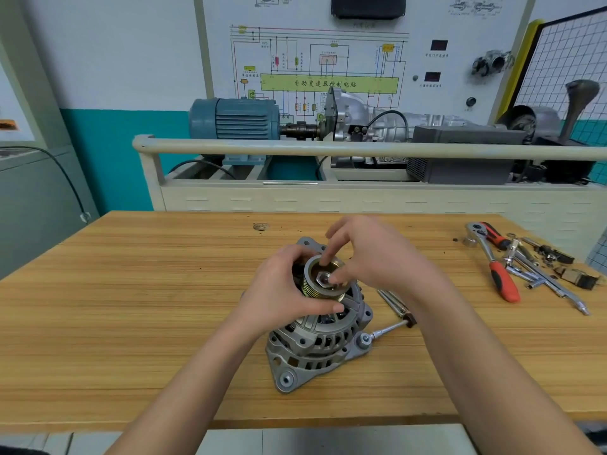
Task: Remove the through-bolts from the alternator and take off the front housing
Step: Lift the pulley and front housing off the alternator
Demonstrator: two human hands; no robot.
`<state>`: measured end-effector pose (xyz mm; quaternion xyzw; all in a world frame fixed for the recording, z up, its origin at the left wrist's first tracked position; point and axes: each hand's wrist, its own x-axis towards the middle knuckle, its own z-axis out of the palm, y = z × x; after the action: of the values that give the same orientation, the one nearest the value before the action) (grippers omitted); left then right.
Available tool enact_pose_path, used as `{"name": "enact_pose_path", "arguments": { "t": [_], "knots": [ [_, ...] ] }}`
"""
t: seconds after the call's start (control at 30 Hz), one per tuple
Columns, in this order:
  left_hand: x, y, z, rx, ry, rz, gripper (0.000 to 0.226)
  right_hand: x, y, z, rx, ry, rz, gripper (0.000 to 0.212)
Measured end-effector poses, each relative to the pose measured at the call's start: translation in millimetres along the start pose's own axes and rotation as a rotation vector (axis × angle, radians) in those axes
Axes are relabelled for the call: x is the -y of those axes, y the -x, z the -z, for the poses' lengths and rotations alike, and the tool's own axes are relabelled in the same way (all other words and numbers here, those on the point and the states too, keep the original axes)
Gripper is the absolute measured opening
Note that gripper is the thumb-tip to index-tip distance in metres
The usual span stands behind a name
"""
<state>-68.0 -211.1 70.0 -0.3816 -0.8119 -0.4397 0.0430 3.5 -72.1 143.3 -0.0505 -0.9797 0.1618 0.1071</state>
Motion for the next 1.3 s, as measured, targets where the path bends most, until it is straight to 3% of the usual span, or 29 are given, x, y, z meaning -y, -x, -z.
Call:
{"name": "enact_pose_path", "arguments": {
  "t": [0.17, 0.27, 0.4, 0.6, 0.7, 0.8, 0.87, 0.97, 1.03, 1.13, 1.23, 1.3],
  "knots": [
    [1.0, -0.4, -1.3, -0.034, 0.005, 0.029, 0.063, 5.0, 0.6, -15.9, -0.099, 0.287, 0.016, 0.028],
    [0.0, 0.6, 1.0, -0.028, 0.027, 0.024, 0.060, 6.1, 0.0, -15.4, -0.060, 0.168, 0.077, 0.014],
    [-1.7, 0.8, 2.6, -0.009, 0.051, 0.026, 0.059, -0.4, -0.5, -3.7, 0.051, -0.060, 0.040, 0.018],
    [-1.6, 1.0, 3.3, -0.007, 0.057, 0.020, 0.056, 5.7, -0.7, -13.3, -0.089, 0.279, 0.047, 0.025],
    [-2.5, 0.8, 5.3, 0.014, 0.086, 0.016, 0.054, 9.4, -1.2, -10.1, -0.041, 0.210, 0.111, 0.012],
    [-2.2, 0.7, 8.5, 0.047, 0.125, 0.017, 0.054, 4.2, -0.9, -0.3, 0.017, 0.032, 0.026, 0.019],
    [-2.0, 0.4, 9.7, 0.066, 0.137, 0.013, 0.055, 2.8, -1.3, 1.5, -0.017, 0.097, 0.005, 0.016],
    [-1.5, -0.5, 9.5, 0.082, 0.134, 0.006, 0.055, 6.8, -1.5, -9.0, -0.074, 0.266, 0.004, 0.033],
    [-1.8, -0.3, 8.4, 0.081, 0.133, 0.007, 0.057, 12.5, -0.5, -15.7, -0.132, 0.322, 0.013, 0.034],
    [-4.0, 1.0, 2.4, 0.043, 0.054, 0.029, 0.069, 13.8, -2.0, -17.2, -0.069, 0.226, 0.056, 0.019],
    [-5.4, 3.8, -5.0, -0.030, -0.064, 0.054, 0.076, 6.4, -2.0, -4.9, 0.074, 0.022, 0.008, 0.023],
    [-5.0, 4.8, -7.4, -0.060, -0.059, 0.054, 0.073, 0.4, -0.7, 0.0, 0.062, -0.030, -0.028, 0.019]
  ]
}}
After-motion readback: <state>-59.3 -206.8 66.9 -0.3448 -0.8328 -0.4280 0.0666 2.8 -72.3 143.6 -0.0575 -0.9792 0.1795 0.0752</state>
